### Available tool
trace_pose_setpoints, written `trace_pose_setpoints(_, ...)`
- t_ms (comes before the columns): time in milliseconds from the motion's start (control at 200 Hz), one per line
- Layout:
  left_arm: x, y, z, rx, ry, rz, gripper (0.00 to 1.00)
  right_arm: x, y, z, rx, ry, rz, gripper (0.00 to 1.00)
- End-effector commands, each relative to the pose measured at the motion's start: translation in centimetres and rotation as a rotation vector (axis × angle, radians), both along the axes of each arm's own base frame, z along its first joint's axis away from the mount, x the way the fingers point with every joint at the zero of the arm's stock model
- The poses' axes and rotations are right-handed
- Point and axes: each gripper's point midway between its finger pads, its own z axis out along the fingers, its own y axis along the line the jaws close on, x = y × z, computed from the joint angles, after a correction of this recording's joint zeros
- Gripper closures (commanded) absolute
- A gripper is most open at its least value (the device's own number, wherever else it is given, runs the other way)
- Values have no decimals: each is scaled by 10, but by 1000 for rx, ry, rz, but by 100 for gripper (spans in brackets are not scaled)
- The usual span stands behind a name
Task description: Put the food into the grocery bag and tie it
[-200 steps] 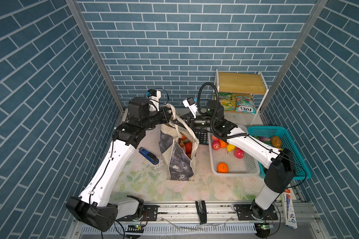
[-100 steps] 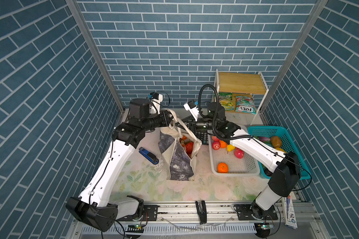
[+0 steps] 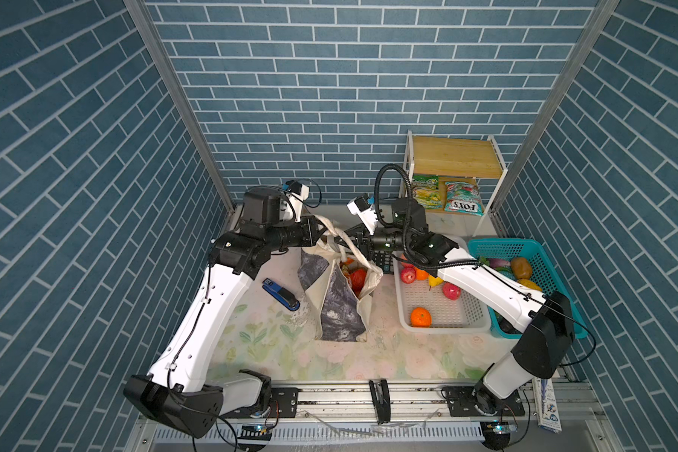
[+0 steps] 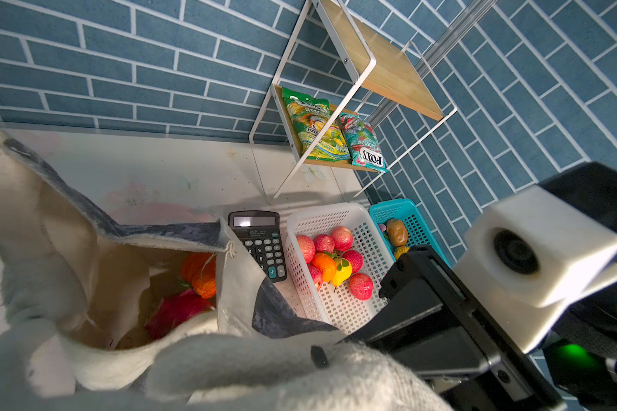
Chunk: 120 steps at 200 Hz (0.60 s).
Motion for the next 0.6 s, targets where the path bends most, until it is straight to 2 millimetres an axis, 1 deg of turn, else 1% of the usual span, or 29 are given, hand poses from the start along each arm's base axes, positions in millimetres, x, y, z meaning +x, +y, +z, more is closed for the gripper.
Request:
trace_pose_setpoints(0,-33,18,-16,58,116,-6,100,56,-41,10,-23,-84,-281,100)
trace_pose_setpoints(80,-33,22,-15,63,117,7,100,61,-50,10,-28,-93,-314,100)
trace_pose_setpoints(190,-35,23,-14,66,118,2,100,67,-59,9,-42,-94,-348,100)
trace_pose_setpoints(320,-38,23,-19,78,131,-11,100,71,-64,10,-33,-100,-372,100)
trace_pose_setpoints(430,-40,24,-31,105,166,-22,100,71,-64,16,9,-98,-376,100)
trace_pose_setpoints(595,-43,29,-52,161,216,-31,100,77,-69,23,86,-61,-396,100)
